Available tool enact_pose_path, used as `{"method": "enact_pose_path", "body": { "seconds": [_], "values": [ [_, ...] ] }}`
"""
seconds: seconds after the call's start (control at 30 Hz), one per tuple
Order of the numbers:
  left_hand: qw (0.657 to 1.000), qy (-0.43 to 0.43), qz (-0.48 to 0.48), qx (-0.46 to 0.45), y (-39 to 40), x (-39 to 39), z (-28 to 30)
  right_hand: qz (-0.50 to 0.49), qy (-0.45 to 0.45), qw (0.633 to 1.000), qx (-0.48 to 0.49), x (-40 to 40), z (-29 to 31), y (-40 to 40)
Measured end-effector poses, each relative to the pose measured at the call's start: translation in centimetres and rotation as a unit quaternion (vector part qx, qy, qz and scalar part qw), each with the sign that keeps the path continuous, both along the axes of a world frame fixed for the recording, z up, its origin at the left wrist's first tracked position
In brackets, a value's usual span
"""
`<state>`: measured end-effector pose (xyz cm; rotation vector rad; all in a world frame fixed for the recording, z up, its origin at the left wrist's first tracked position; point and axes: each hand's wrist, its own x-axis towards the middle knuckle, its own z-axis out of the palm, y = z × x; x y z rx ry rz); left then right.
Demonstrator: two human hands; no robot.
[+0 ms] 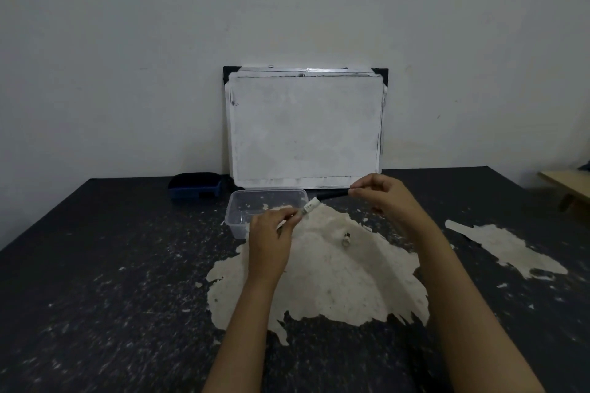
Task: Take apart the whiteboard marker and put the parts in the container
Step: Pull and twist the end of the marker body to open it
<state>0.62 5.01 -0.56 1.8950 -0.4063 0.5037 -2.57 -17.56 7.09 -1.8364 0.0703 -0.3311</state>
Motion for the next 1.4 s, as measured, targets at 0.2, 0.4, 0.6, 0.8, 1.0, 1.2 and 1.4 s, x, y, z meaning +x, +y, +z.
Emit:
{"method": "enact_pose_path", "body": {
  "seconds": [0.2,0.4,0.6,0.8,1.0,1.2,1.4],
  "values": [
    [0.998,-0.038,0.009,0.044,0.1,0.0,0.1,0.031,0.038,0.997,-0.061,0.1,0.8,-0.5],
    [0.999,-0.005,-0.032,0.021,-0.4,-0.1,0.0,0.011,0.016,1.000,-0.016,0.5,0.5,0.2],
    [0.977,0.119,-0.161,-0.070,-1.0,-0.7,0.2,-0.001,-0.017,0.999,0.037,0.4,0.4,1.1],
    [0.956,0.175,-0.199,-0.125,-1.7,-0.8,0.6,0.028,-0.010,0.999,0.028,0.3,0.1,1.6],
    [0.930,0.226,-0.236,-0.166,-2.0,-1.3,0.8,0.046,0.002,0.998,0.044,0.2,-0.3,2.3],
    [0.917,0.244,-0.252,-0.191,-2.0,-1.6,0.8,0.063,0.003,0.997,0.050,0.3,-0.3,2.4],
    [0.877,0.256,-0.281,-0.293,-2.1,-1.4,1.2,-0.002,0.010,0.998,0.059,0.4,-1.6,1.7]
  ]
}}
